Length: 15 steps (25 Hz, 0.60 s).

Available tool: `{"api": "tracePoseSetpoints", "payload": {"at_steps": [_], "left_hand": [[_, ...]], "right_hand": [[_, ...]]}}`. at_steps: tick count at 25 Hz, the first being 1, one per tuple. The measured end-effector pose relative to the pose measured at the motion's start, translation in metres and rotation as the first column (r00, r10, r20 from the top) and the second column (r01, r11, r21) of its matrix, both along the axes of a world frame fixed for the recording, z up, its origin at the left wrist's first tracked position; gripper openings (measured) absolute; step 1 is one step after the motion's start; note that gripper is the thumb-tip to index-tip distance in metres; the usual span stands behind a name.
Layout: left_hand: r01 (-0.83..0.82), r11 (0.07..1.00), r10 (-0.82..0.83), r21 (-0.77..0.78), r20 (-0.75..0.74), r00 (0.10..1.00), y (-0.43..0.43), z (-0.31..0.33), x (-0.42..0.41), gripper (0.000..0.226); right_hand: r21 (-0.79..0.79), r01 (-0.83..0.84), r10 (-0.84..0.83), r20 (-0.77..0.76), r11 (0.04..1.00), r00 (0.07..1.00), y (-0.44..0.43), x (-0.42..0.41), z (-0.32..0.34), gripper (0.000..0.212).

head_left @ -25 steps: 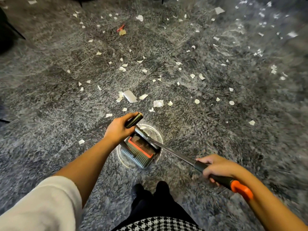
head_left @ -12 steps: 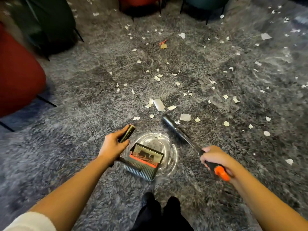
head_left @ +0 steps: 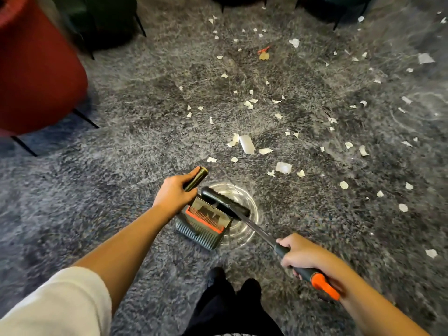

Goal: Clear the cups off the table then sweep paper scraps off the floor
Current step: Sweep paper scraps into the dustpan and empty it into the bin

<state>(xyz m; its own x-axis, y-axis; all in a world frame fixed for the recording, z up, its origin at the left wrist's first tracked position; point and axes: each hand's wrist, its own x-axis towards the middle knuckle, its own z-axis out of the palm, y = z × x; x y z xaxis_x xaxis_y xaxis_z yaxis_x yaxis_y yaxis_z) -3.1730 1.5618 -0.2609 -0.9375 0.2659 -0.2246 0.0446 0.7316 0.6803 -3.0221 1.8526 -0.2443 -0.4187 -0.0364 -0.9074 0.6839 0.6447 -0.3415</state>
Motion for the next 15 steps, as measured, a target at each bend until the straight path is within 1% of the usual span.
{"api": "tracePoseSetpoints", "payload": {"at_steps": [2,6,9,11,12,13,15], "left_hand": [[-0.021,1.0,0.021,-0.001,0.004,1.0,-0.006,-0.001,0.0,0.055],[-0.008,1.0,0.008,0.03,-0.003,1.0,-0.014,-0.002,0.001,0.056],[-0.02,0.999,0.021,0.038,-0.013,1.0,-0.028,-0.003,0.004,0.055],[-0.114,0.991,0.116,0.063,-0.028,0.993,-0.054,-0.001,0.009,0.055],[-0.15,0.985,0.154,0.079,-0.035,0.988,-0.061,-0.001,0.01,0.055],[-0.195,0.977,0.201,0.09,-0.052,0.978,-0.07,-0.001,0.012,0.054],[-0.312,0.944,0.322,0.11,-0.082,0.943,-0.095,0.003,0.018,0.052]], "right_hand": [[-0.015,-0.02,0.02,0.018,1.0,1.0,0.0,-0.002,0.016,0.056],[-0.041,0.012,-0.011,0.018,0.999,1.0,0.002,-0.006,0.047,0.063],[-0.015,0.039,-0.04,-0.032,0.999,0.999,0.003,-0.017,0.056,0.065],[0.019,0.058,-0.057,-0.058,0.998,0.997,-0.003,-0.029,0.05,0.057],[0.032,0.098,-0.096,-0.07,0.995,0.993,-0.001,-0.034,0.048,0.055],[0.041,0.123,-0.119,-0.087,0.991,0.989,-0.001,-0.043,0.046,0.055],[0.055,0.134,-0.128,-0.113,0.989,0.985,-0.009,-0.067,0.037,0.064]]}}
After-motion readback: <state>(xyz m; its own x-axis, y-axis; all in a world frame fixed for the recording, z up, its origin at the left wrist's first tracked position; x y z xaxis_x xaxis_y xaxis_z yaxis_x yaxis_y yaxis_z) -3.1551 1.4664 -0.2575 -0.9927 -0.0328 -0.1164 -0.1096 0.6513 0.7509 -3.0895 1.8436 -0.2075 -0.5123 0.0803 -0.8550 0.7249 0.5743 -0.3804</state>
